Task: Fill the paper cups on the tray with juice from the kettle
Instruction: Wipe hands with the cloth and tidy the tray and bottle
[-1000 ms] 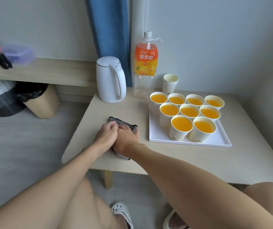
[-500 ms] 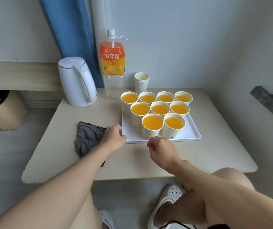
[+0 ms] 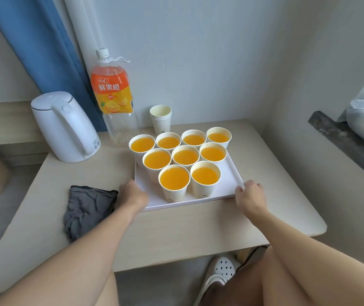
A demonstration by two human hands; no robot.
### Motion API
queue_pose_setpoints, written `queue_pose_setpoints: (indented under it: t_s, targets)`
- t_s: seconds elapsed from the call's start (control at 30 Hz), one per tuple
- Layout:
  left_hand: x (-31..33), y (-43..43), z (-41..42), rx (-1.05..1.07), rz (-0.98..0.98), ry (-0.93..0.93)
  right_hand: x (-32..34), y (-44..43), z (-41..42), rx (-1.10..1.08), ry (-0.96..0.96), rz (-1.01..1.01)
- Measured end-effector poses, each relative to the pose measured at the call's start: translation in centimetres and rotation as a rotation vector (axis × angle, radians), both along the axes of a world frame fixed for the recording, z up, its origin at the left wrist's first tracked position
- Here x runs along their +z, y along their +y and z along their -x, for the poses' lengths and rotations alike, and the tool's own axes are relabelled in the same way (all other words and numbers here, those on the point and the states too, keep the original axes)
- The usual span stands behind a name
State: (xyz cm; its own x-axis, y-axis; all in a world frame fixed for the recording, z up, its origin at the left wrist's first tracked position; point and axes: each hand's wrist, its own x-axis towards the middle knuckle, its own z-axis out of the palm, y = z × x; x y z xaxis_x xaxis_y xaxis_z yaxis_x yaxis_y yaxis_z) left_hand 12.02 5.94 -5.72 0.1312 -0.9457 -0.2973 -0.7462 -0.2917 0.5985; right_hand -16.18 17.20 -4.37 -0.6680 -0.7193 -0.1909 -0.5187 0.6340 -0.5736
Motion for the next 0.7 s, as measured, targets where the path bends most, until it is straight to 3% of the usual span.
queue_pose_setpoints:
  t_s: [0.37,0.7]
  targets:
    - [-0.9,0.1,0.5,0.032,0.045,-0.048,-0.3,-0.8,1.1,-0.105,-0.130,0.018]
    - [-1.1,0.2,-0.3,-0.007,0.069,0.050,-0.3,-1.1,1.2,-0.135,-0.156,0.036]
